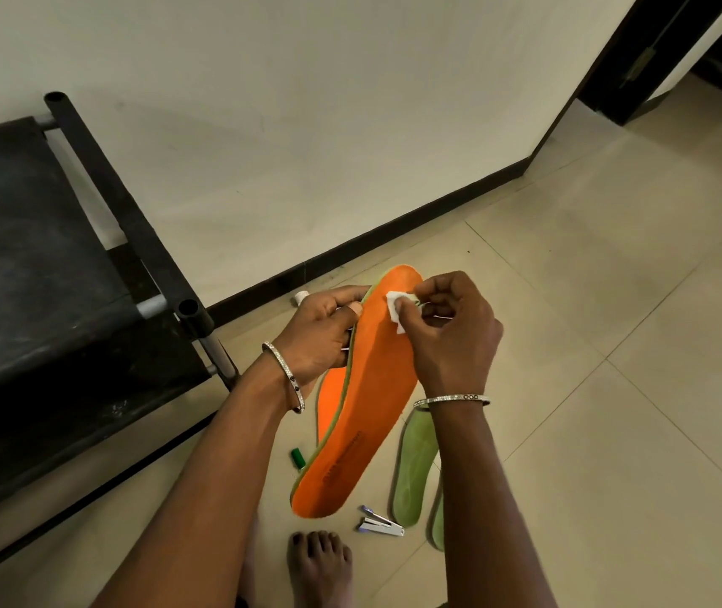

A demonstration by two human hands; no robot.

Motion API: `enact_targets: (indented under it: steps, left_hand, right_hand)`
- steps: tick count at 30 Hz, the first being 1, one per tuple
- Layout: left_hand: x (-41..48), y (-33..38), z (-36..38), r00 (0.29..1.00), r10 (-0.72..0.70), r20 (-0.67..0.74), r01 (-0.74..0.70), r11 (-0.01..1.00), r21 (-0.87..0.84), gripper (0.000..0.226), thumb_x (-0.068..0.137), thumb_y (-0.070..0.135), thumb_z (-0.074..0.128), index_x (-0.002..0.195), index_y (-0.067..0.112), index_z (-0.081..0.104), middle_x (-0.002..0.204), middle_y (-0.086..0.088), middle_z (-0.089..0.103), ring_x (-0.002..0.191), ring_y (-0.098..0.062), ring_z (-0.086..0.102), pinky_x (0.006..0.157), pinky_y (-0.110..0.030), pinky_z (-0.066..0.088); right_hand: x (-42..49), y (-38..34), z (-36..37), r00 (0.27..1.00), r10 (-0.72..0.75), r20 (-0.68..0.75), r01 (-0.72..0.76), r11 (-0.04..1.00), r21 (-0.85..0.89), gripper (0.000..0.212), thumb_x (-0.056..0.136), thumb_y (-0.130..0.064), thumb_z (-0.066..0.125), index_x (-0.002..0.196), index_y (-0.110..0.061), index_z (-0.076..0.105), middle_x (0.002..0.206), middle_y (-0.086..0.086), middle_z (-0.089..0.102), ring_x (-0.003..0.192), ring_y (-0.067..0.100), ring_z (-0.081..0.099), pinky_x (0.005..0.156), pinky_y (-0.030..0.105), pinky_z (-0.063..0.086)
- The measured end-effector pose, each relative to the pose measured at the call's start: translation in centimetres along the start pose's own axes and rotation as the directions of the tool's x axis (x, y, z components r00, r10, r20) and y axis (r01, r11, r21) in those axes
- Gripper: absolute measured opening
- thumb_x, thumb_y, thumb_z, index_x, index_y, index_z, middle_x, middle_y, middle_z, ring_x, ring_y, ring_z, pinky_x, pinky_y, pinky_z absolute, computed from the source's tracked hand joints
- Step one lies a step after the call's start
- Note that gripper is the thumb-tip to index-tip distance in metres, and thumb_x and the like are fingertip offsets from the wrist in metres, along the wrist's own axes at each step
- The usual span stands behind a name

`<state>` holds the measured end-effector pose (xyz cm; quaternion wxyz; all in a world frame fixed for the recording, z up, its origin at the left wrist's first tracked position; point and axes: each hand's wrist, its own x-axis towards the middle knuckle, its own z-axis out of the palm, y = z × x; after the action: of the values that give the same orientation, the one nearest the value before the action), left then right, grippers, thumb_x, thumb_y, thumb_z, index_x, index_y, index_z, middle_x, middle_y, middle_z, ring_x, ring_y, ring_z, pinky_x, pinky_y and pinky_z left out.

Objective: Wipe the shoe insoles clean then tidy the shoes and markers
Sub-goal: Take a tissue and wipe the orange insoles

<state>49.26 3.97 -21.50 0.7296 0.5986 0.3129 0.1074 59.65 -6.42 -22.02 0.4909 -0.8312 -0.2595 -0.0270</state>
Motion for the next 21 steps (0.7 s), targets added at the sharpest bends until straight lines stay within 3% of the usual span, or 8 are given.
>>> enact_targets:
  steps: [3,6,9,12,14,17,21]
  left_hand:
    - [0.2,-0.1,-0.2,0.999,-0.006,-0.046,0.007,1.0,0.023,0.027,0.105,0.018,0.044,0.116,0.026,0.068,0.091,-0.004,0.073,0.083,-0.019,0.071,0.072,-0.035,0.059]
    - [0.3,-0.5,-0.6,0.996,-0.011,-0.084,0.015,0.999,0.05,0.031,0.107,0.013,0.041,0.121,0.023,0.067,0.109,-0.01,0.071,0.098,-0.027,0.069,0.081,-0.043,0.059]
    - [0.2,-0.5,-0.6,0.998,-0.004,-0.07,0.008,0.999,0.053,0.031,0.107,0.013,0.041,0.114,0.028,0.067,0.109,-0.013,0.072,0.096,-0.028,0.071,0.083,-0.044,0.06]
    - [0.3,-0.3,-0.3,0.999,-0.009,-0.031,0.01,1.0,0.02,0.028,0.106,0.017,0.043,0.121,0.023,0.066,0.093,-0.009,0.074,0.082,-0.021,0.073,0.073,-0.036,0.061]
    - [0.3,-0.2,-0.1,1.0,-0.002,-0.017,0.002,1.0,0.004,0.028,0.105,0.018,0.044,0.122,0.021,0.066,0.085,-0.006,0.073,0.075,-0.017,0.072,0.071,-0.035,0.061]
    - [0.3,-0.4,-0.1,0.999,-0.008,-0.048,0.008,1.0,0.001,0.028,0.105,0.015,0.045,0.124,0.018,0.066,0.088,-0.008,0.073,0.072,-0.016,0.072,0.067,-0.033,0.059]
    - [0.5,-0.7,-0.4,0.994,-0.017,-0.111,0.019,1.0,0.019,0.033,0.106,0.01,0.042,0.128,0.017,0.065,0.094,-0.004,0.071,0.073,-0.011,0.07,0.06,-0.027,0.054]
  right_hand:
    - [0.0,-0.3,-0.5,0.975,-0.045,0.217,0.028,0.996,0.082,0.022,0.075,-0.024,0.085,0.085,-0.016,0.068,0.078,-0.012,0.066,0.069,0.001,0.063,0.063,0.007,0.048]
    - [-0.2,-0.6,-0.7,0.883,-0.092,0.46,0.034,0.991,0.133,0.022,0.072,-0.023,0.087,0.083,-0.013,0.07,0.076,-0.006,0.071,0.068,0.005,0.067,0.061,0.014,0.052]
    - [-0.2,-0.4,-0.5,0.903,-0.079,0.423,0.044,0.995,0.093,0.021,0.074,-0.024,0.086,0.083,-0.015,0.07,0.077,-0.006,0.071,0.068,0.004,0.066,0.061,0.011,0.051]
    - [-0.2,-0.5,-0.1,0.981,-0.02,0.192,0.017,1.0,0.014,0.021,0.076,-0.027,0.085,0.083,-0.019,0.067,0.075,-0.011,0.065,0.066,0.001,0.062,0.06,0.007,0.047]
    - [-0.2,-0.6,0.2,0.995,-0.011,0.103,0.014,1.0,-0.027,0.022,0.077,-0.028,0.084,0.083,-0.019,0.065,0.074,-0.014,0.062,0.065,0.001,0.061,0.061,0.007,0.047]
    - [-0.3,-0.9,-0.1,0.971,-0.05,0.233,0.045,0.999,0.029,0.022,0.075,-0.026,0.085,0.079,-0.02,0.065,0.072,-0.015,0.063,0.066,0.003,0.063,0.06,0.009,0.049]
    - [-0.2,-1.4,-1.2,0.855,-0.099,0.51,0.028,0.989,0.145,0.023,0.072,-0.018,0.088,0.077,-0.012,0.066,0.069,-0.004,0.07,0.063,0.005,0.067,0.059,0.018,0.055]
